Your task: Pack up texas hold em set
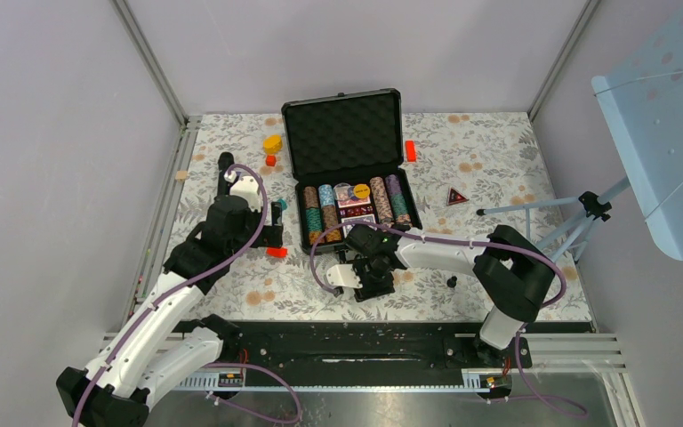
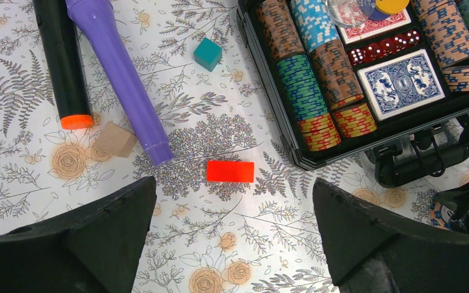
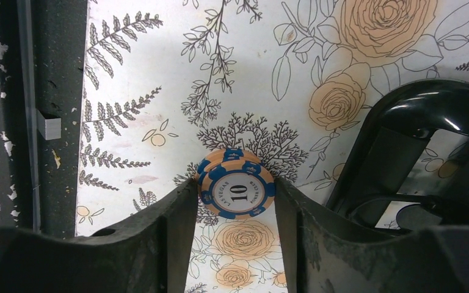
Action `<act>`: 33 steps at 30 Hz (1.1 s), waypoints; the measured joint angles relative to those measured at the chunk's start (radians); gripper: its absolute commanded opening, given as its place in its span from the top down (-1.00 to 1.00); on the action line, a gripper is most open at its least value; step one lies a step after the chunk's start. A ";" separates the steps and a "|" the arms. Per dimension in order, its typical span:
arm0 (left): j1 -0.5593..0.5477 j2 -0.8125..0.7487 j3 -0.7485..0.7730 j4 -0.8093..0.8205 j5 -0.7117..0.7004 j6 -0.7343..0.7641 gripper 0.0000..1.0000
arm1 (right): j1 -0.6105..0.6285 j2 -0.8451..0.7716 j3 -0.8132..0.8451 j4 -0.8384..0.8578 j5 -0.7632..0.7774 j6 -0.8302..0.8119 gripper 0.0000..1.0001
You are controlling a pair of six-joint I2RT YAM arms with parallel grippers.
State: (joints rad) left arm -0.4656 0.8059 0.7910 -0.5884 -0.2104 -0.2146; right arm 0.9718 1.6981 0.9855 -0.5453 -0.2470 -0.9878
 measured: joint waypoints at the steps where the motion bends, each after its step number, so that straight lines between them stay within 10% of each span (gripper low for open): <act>1: 0.000 0.000 0.000 0.000 0.000 0.000 -0.98 | 0.001 0.000 0.000 -0.001 0.000 0.000 -0.06; 9: 0.000 0.000 0.000 0.000 0.000 0.000 -0.98 | 0.002 0.003 0.005 -0.005 0.002 0.000 0.02; 15: 0.000 0.000 0.000 0.000 0.000 0.000 -0.98 | 0.002 0.004 0.006 -0.005 0.001 -0.001 -0.52; 33: 0.000 -0.047 0.000 0.000 -0.032 -0.001 -0.98 | 0.003 -0.119 0.003 0.011 0.000 0.040 -0.61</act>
State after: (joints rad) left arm -0.4656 0.7586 0.7910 -0.5880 -0.2420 -0.2153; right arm 0.9745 1.5791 0.9886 -0.5343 -0.2466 -0.9474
